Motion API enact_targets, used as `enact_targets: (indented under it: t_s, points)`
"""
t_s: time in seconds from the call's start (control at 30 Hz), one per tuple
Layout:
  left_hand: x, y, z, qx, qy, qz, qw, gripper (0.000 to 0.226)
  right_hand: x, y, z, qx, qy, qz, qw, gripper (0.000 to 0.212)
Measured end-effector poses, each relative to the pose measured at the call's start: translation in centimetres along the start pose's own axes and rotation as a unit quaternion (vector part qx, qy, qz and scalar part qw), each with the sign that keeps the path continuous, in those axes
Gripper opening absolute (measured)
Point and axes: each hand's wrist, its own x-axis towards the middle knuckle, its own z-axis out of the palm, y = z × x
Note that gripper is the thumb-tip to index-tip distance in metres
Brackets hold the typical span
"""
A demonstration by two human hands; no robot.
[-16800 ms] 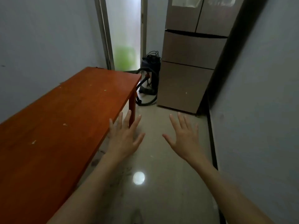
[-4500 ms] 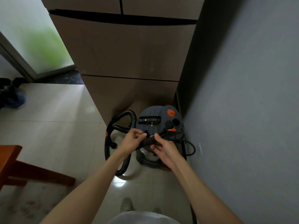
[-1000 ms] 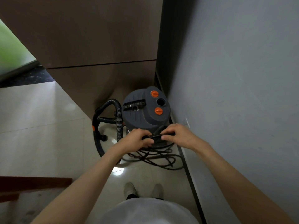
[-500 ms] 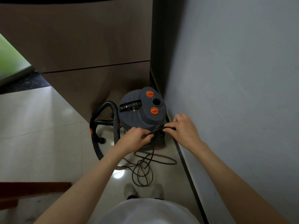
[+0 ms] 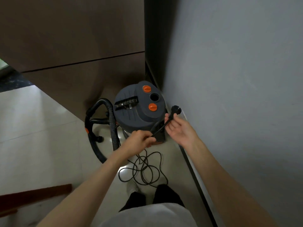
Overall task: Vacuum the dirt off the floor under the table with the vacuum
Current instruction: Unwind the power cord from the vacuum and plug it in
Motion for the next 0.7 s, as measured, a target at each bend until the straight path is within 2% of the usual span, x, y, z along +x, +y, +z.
enact_targets:
  t_s: [0.17,0.33,0.57,0.7]
  points:
    - [4.1,-2.6,2.9,0.033,-0.003,-0.062,0.997,0.018,5.3,-0.7,-3.5,-0.041,0.054,0.021,0.997,0.020]
    - [11.5,-4.1,8.8,0.014,0.061,-0.095,0.993,0.024,13.2,-3.5,-8.4,-0.076,0.128,0.026,0.989,0.019]
    - [24.8,-8.3,18.7,-0.068,0.141,-0.101,0.982,0.034,27.4,-6.0,-16.3,-0.186,0.204,0.048,0.960,0.011]
    - [32.4,-10.8,23.1,-0.128,0.192,-0.104,0.967,0.034,34.5,-5.3,-20.5,-0.225,0.194,0.061,0.953,0.010]
